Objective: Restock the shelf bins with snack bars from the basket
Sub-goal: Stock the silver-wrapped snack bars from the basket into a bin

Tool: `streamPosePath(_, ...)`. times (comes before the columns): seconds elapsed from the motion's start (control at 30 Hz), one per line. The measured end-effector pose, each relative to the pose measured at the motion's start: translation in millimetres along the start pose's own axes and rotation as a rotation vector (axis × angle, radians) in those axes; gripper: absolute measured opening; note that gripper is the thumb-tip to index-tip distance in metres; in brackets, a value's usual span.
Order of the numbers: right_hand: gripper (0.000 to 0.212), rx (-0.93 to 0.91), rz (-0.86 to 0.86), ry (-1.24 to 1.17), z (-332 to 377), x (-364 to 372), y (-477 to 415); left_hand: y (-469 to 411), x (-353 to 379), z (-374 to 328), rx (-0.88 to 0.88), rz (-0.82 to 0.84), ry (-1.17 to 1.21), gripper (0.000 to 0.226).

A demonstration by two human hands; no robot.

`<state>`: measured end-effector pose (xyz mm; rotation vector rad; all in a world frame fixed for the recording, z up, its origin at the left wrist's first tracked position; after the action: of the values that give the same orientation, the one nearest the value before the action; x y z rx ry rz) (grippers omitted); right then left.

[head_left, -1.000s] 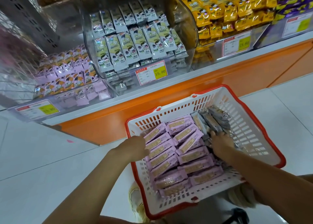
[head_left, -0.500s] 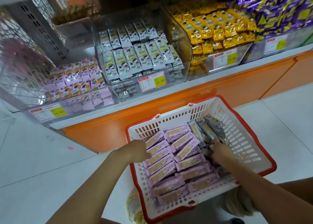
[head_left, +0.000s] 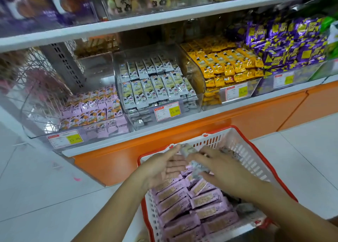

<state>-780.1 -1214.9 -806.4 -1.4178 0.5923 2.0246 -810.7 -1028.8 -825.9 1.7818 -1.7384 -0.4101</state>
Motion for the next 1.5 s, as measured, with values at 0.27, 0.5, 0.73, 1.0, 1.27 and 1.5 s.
streamPosePath(0.27, 0.068, -0.188, -0.086, 0.058, 30, -21, -9, 5, -1, -16, 0.134, -0.096, 0.297, 0.042)
streamPosePath(0.5, 0.047, 0.2, -0.054, -0.737, -8, -49, -15, 16, -18, -36, 0.225, -0.027, 0.423, 0.038)
streamPosePath(0.73, 0.055, 0.108, 0.148, -1.165, -24, -74, -39, 25, -5, -40, 0.167, 0.049, 0.3, 0.038)
streamPosePath(1.0, 0.029, 0.26, 0.148, -1.225, -19, -75, -70, 33, 0, -44, 0.129, 0.218, 0.332, 0.042)
streamPosePath(1.27, 0.026, 0.286, 0.124, -1.008, -3, -69, -80, 25, -4, -43, 0.082, 0.238, 0.243, 0.041)
streamPosePath(1.5, 0.027, 0.134, 0.169, -1.221, -19, -78, -74, 21, -8, -50, 0.125, 0.162, 0.342, 0.026)
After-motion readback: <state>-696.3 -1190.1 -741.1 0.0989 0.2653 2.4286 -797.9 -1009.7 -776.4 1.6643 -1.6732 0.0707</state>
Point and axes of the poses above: each hand's wrist, its own y-axis away from the middle knuckle, its own x-axis out of the palm, z = x × y, the point moved 2 cm from there along -y, towards the middle knuckle, and after that the axes turned 5 degrees about x, right-handed, at the moved point
